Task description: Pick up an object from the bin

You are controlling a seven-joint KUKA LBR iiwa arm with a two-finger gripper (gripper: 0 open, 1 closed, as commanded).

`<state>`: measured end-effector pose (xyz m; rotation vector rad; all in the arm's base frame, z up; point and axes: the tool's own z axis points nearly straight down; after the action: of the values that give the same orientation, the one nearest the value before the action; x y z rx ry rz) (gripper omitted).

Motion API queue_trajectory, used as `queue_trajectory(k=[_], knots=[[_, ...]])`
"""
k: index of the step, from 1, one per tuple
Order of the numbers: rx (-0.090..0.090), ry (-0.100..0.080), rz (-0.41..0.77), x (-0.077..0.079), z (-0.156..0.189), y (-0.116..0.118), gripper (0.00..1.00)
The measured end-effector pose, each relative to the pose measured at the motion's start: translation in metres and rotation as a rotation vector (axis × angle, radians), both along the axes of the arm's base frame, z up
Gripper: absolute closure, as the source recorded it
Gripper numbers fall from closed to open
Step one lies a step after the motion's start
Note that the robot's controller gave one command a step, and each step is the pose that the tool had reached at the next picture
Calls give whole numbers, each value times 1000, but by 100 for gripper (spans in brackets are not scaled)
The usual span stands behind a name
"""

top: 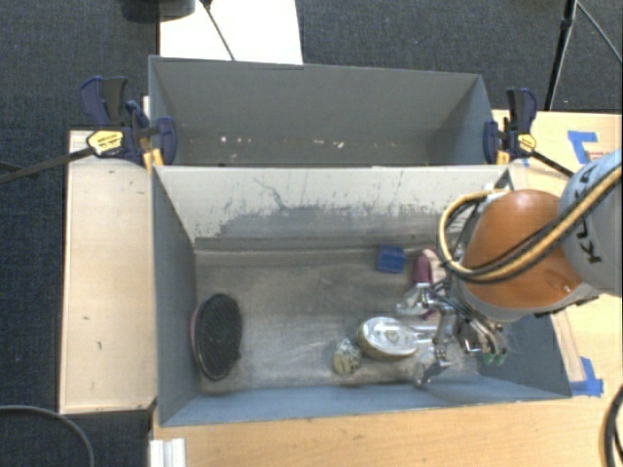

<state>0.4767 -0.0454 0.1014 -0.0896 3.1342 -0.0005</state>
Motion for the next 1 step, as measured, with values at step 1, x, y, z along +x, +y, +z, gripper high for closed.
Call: queue_trajectory(k=[1], knots=[[-1,-1,43,6,-1,-18,0]])
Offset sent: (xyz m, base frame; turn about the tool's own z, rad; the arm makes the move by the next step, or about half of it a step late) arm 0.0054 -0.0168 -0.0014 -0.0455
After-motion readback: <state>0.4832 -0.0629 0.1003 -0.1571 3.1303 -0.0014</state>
